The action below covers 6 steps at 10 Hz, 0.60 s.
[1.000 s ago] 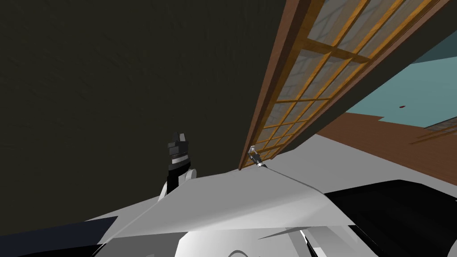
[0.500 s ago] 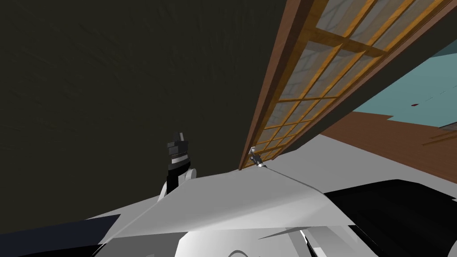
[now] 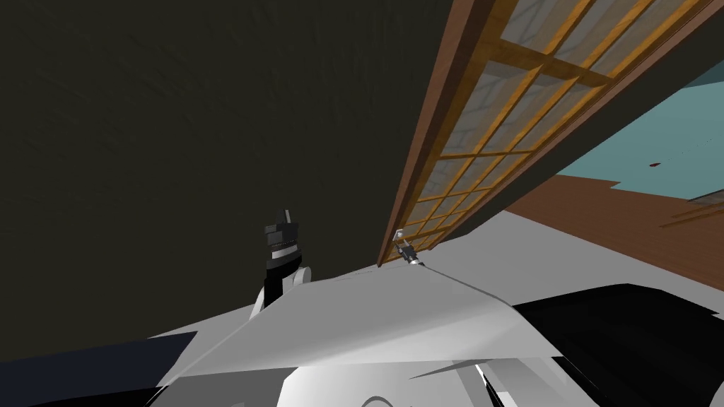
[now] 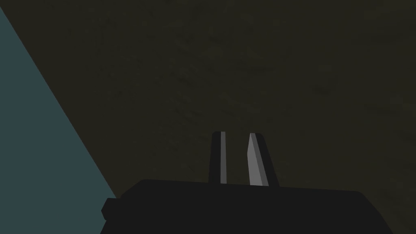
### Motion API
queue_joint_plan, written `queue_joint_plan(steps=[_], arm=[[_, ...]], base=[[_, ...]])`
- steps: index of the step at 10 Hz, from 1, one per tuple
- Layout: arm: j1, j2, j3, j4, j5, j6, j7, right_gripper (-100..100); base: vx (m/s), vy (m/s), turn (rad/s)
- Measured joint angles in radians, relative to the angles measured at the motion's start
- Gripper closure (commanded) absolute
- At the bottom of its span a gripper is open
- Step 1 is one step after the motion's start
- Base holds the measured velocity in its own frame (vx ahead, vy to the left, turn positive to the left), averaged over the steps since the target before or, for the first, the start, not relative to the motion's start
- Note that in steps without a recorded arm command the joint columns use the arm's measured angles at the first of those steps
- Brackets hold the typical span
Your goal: Pull the door open
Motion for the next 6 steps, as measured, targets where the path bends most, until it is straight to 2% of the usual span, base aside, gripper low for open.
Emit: queue_joint_plan(steps=[3, 4, 6], arm=[[0.023, -0.021, -0.006, -0.011, -0.003, -0.018, -0.011, -100], [0.024, -0.027, -0.009, -0.006, -0.005, -0.026, -0.011, -100], [0.022, -0.028, -0.017, 0.002, -0.004, -0.03, -0.011, -100]], base=[[-0.184, -0.058, -0.018], [-0.09, -0.031, -0.004], [0.134, 0.034, 0.079]])
